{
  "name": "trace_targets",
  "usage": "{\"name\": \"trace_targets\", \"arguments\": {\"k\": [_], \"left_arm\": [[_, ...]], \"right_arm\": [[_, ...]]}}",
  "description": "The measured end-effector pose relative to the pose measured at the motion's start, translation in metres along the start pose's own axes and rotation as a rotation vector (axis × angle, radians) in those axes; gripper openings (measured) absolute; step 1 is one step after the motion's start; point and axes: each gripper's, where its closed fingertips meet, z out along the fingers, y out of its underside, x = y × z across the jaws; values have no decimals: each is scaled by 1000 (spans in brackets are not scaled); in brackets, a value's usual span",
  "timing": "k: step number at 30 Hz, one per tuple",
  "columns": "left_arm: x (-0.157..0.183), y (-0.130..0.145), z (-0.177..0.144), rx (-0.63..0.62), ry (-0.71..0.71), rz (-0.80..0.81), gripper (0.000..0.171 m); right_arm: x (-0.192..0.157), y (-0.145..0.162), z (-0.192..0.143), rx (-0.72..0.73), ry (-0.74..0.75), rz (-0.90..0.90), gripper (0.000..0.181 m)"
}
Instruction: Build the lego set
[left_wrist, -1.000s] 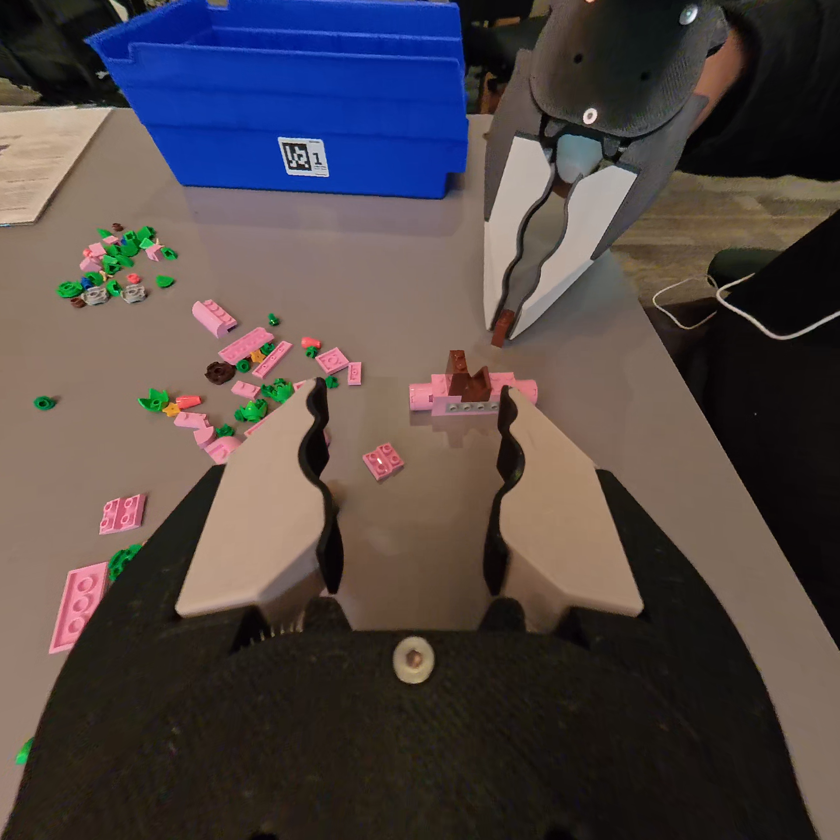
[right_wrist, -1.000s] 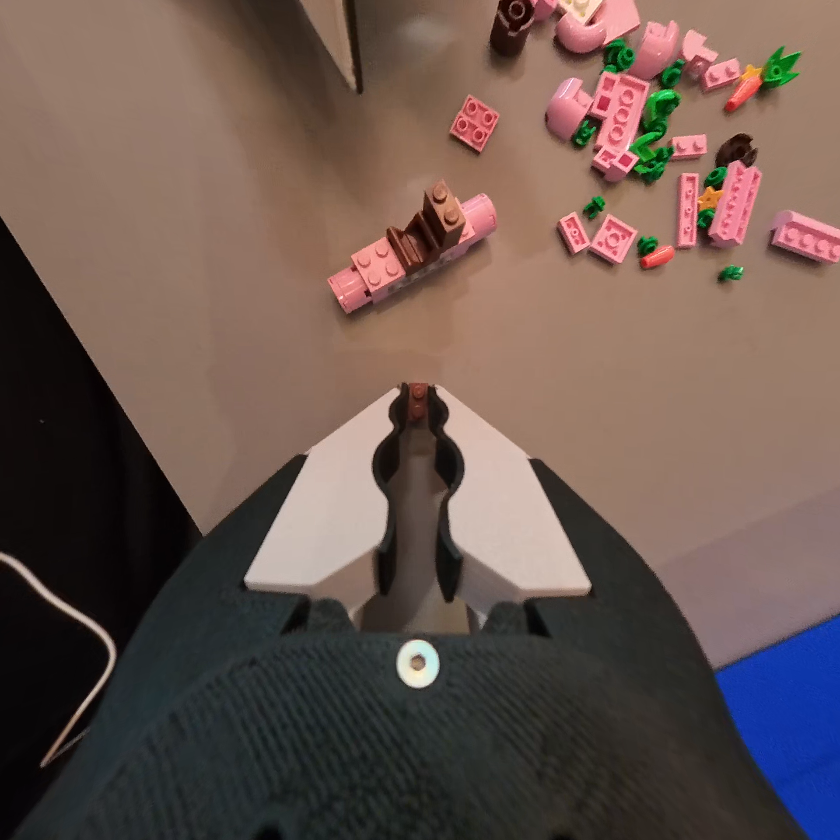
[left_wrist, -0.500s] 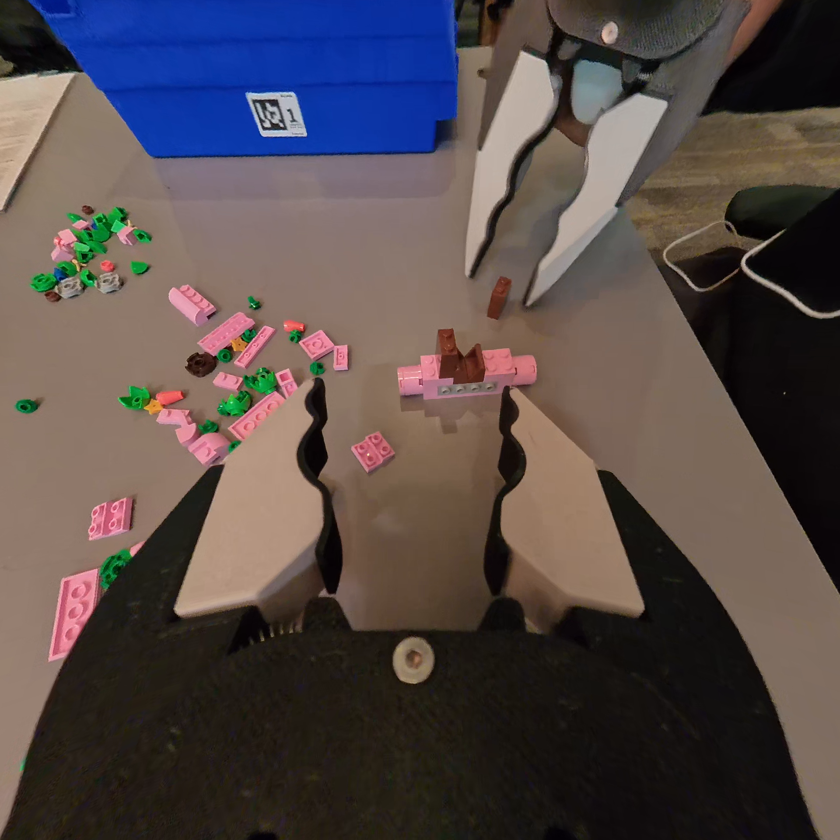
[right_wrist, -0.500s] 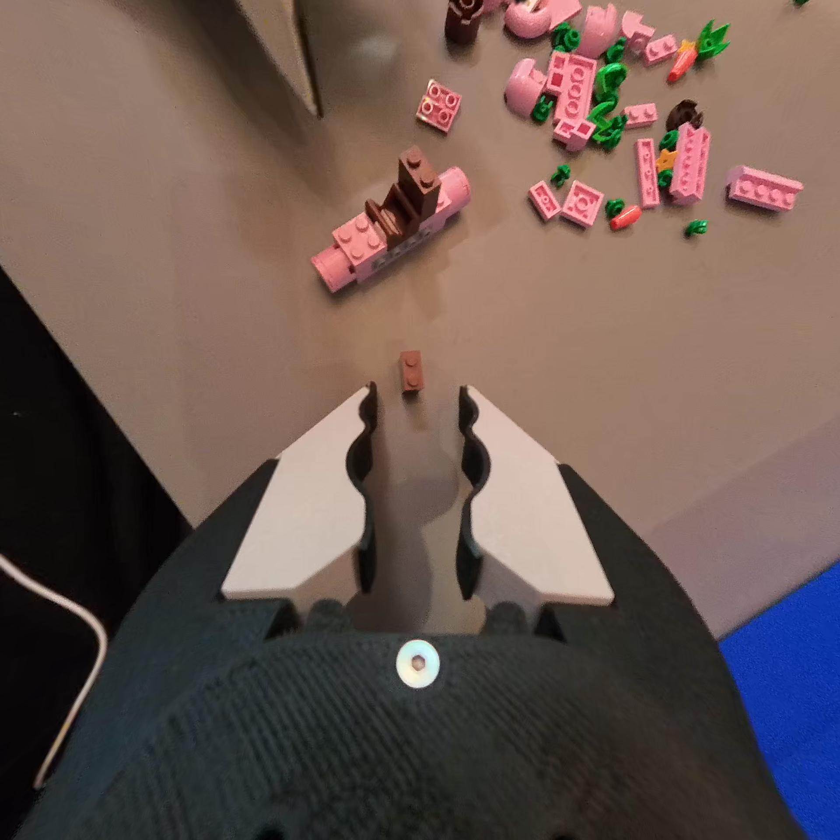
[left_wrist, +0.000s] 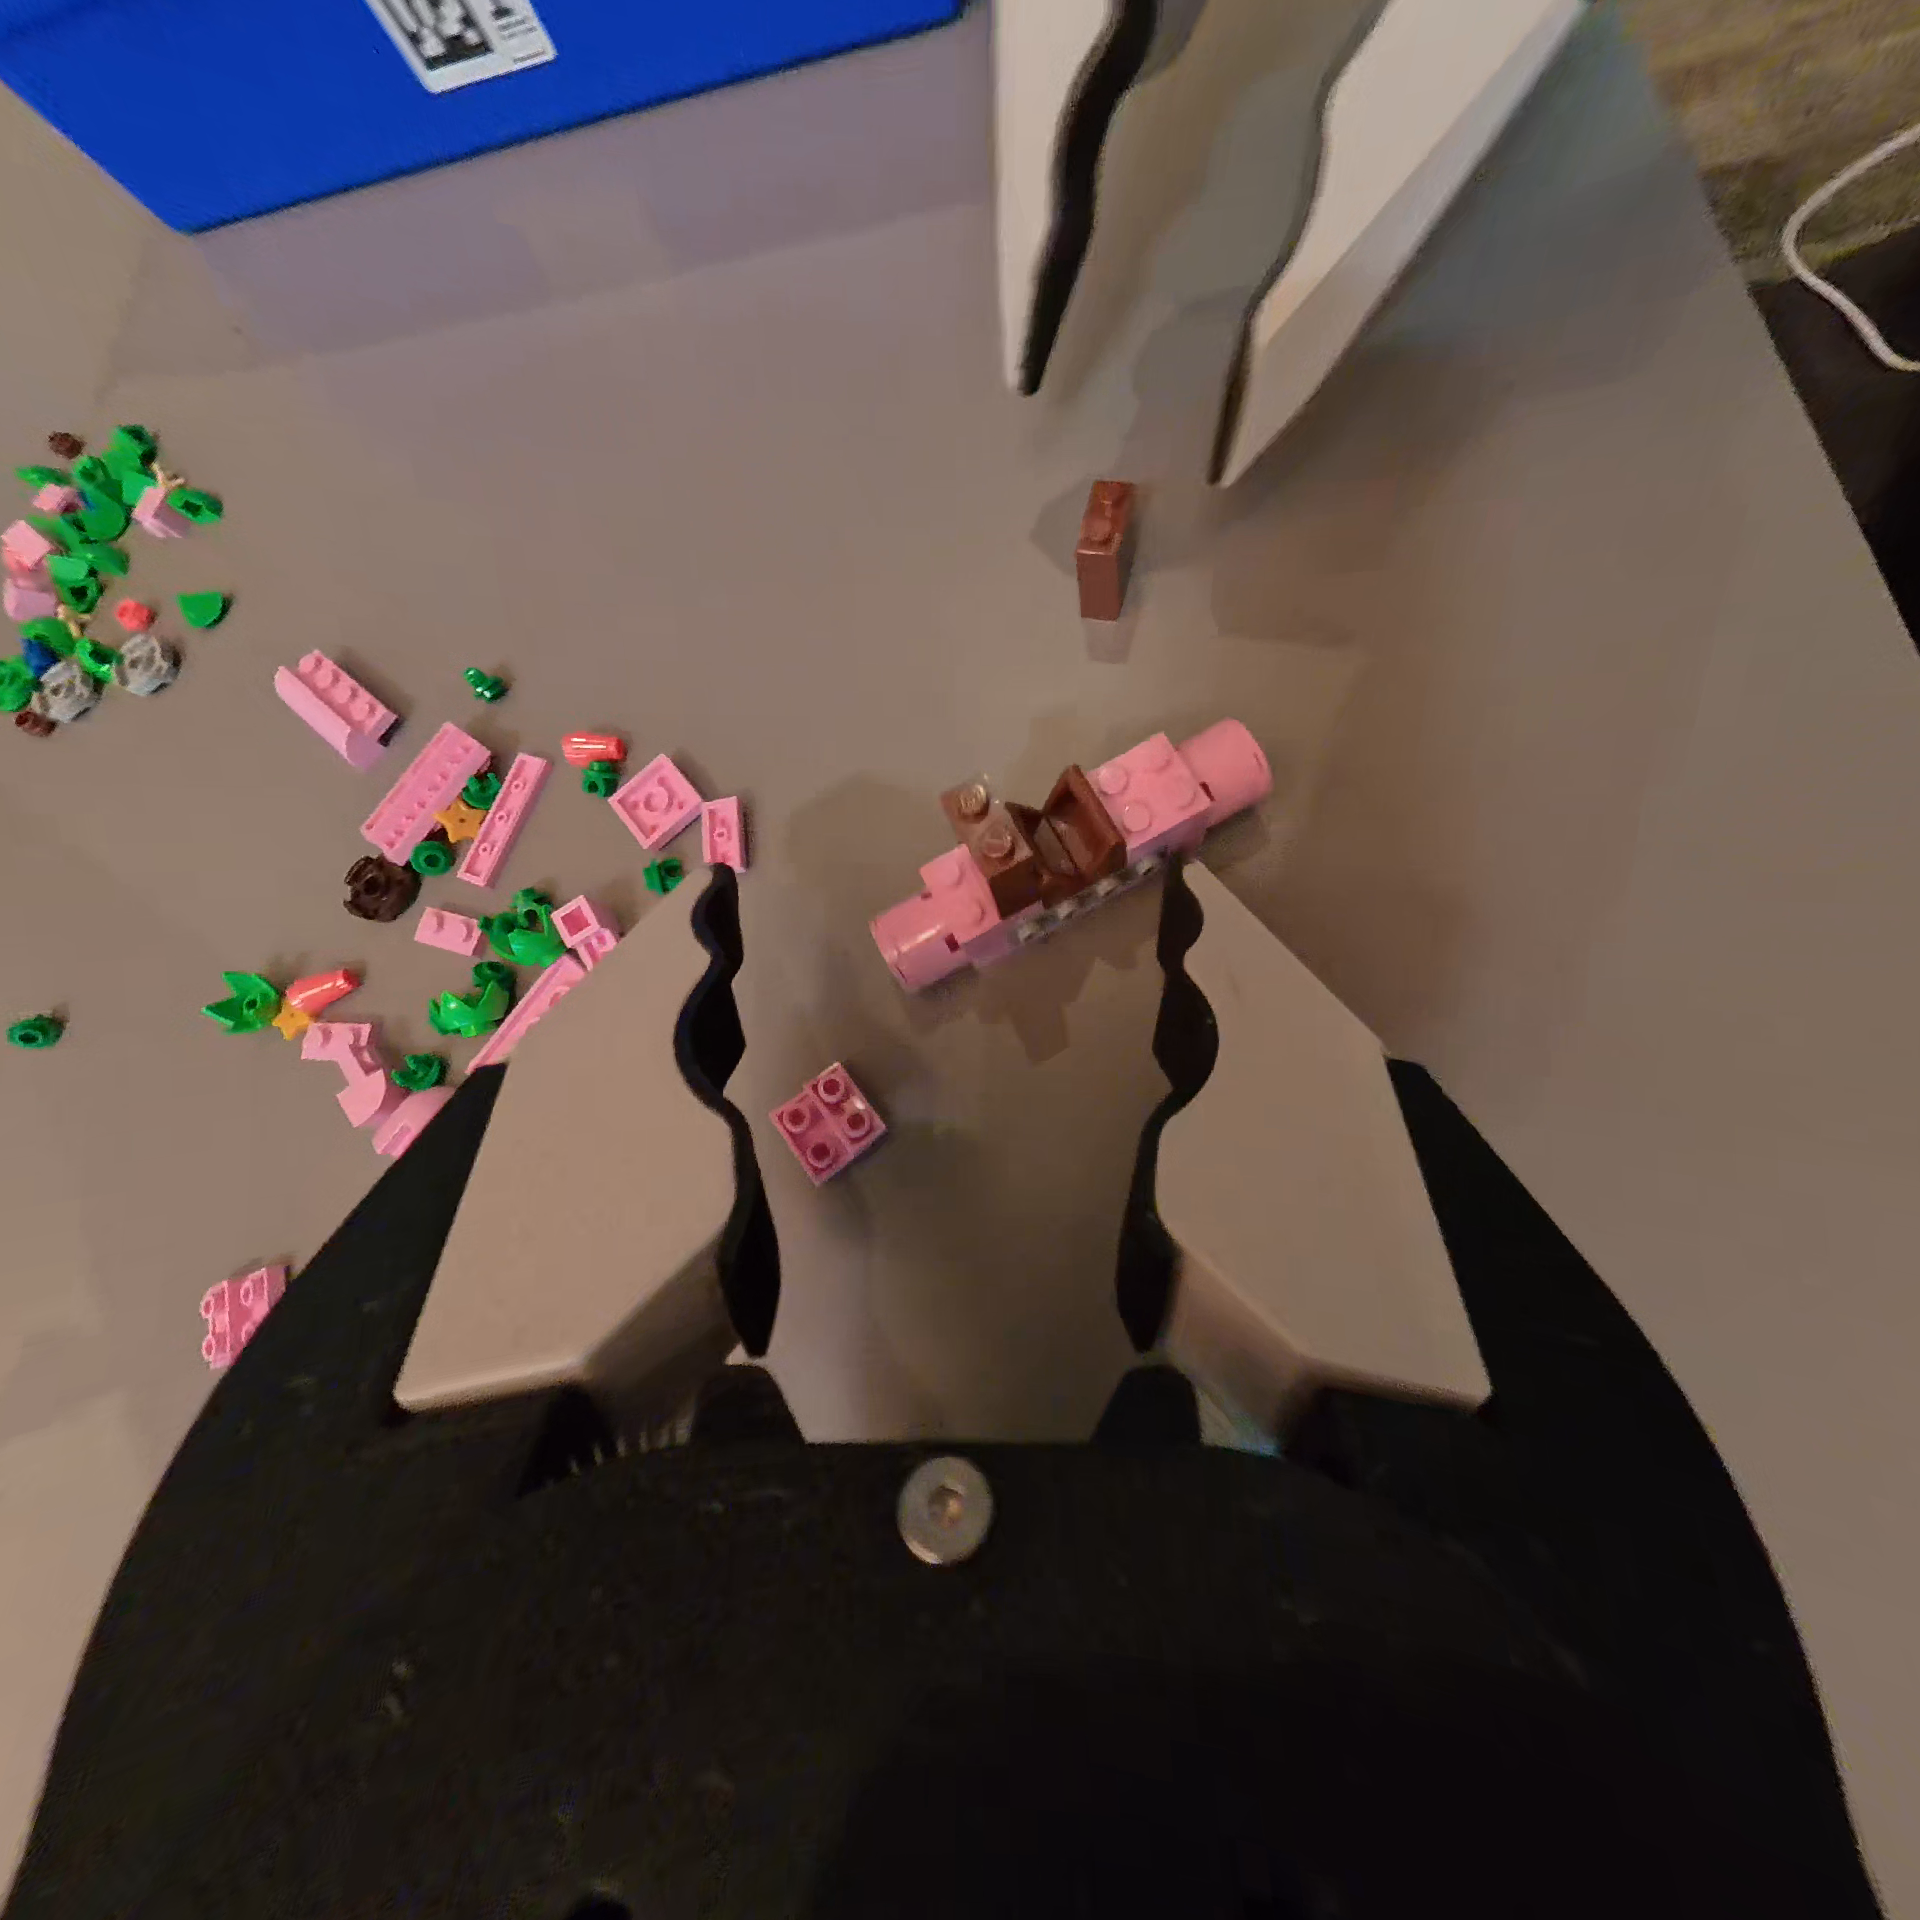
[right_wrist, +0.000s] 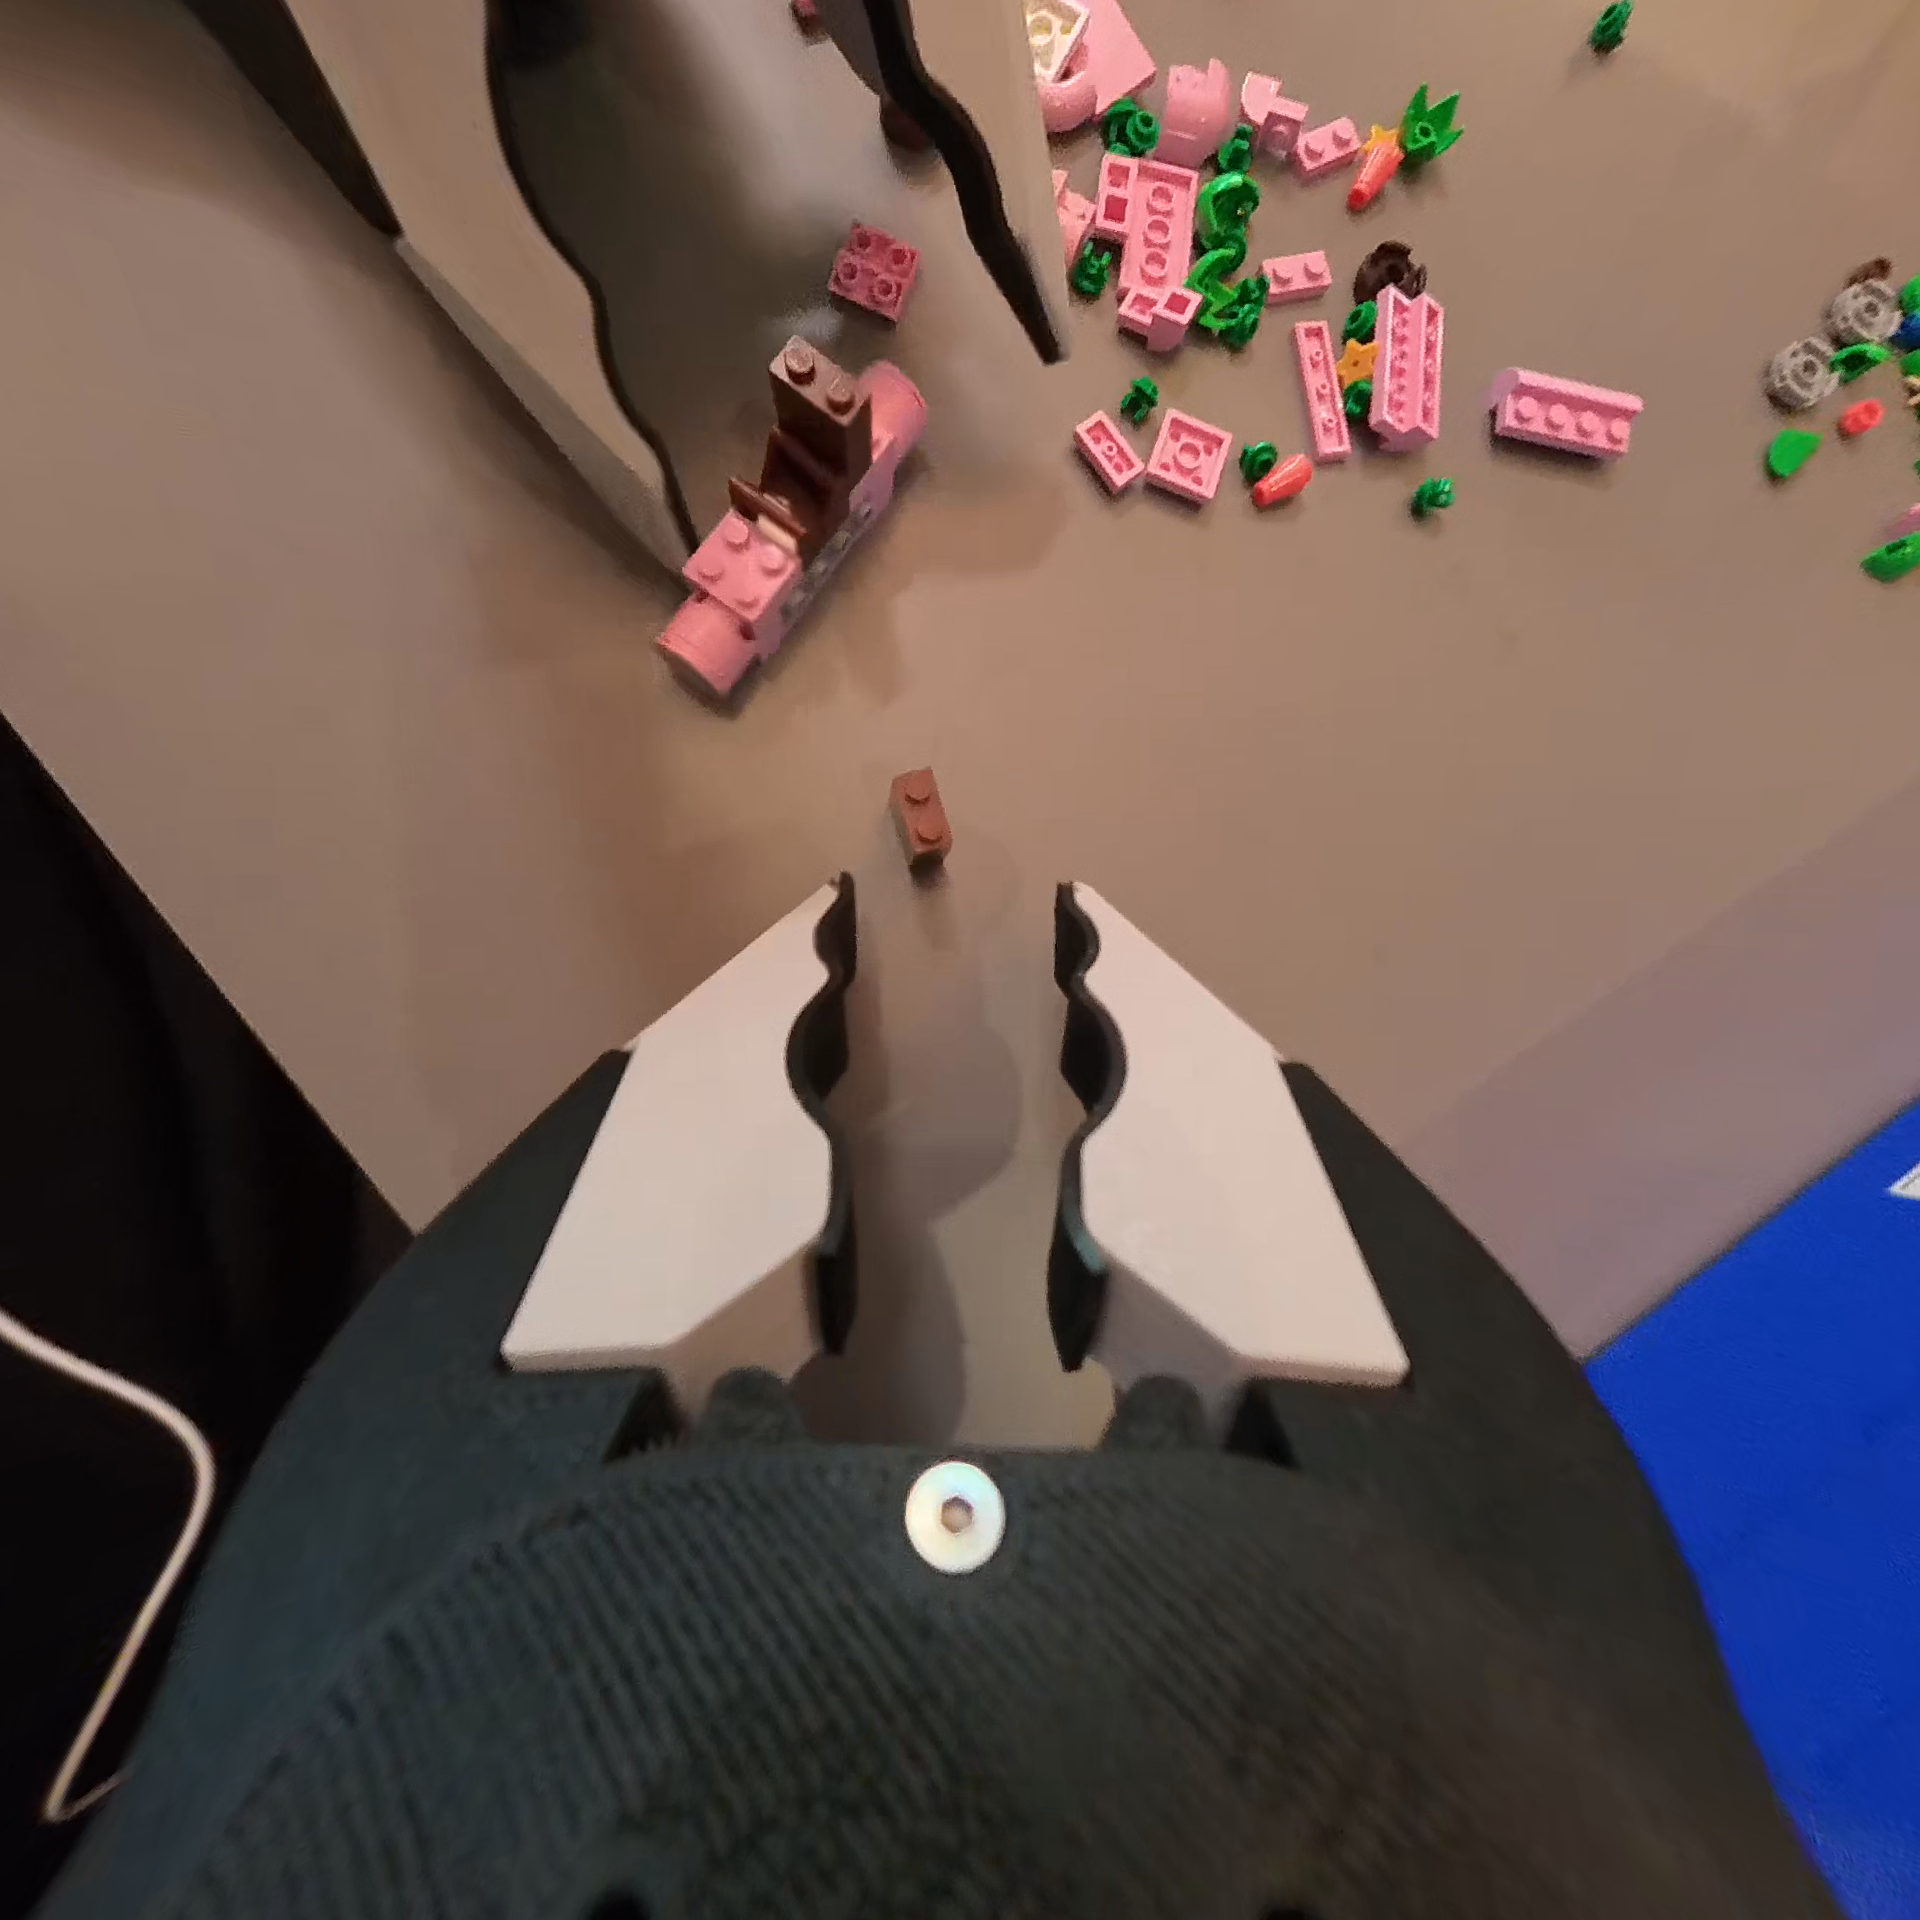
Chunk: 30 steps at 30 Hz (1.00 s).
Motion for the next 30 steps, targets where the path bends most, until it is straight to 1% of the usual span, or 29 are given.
{"name": "trace_targets", "arguments": {"k": [4,6,8,10,11,17,23,27,30], "left_arm": [[0,-4,6,-17,-31,-44,71],[2,-6,8,-23,-34,-45,57],[6,-5,9,-31,-25,-37,36],[9,-3,7,-36,-12,-50,29],[11,-3,6,-36,0,-59,28],[15,3,-1,-32,31,-83,36],[17,7,-6,-33,42,-83,37],[15,7,-8,-24,48,-100,37],[15,7,-8,-25,48,-104,37]], "right_arm": [[-4,-3,-4,33,-15,91,38],[-5,-8,-5,58,-21,145,39],[-6,-13,-4,73,-23,179,39],[-6,-14,-2,65,3,181,39],[-7,-13,-1,54,17,179,38],[-9,-6,4,-7,64,191,31],[10,4,12,-62,113,165,31],[24,-8,16,4,148,144,29],[29,-8,17,-6,174,121,28]]}}
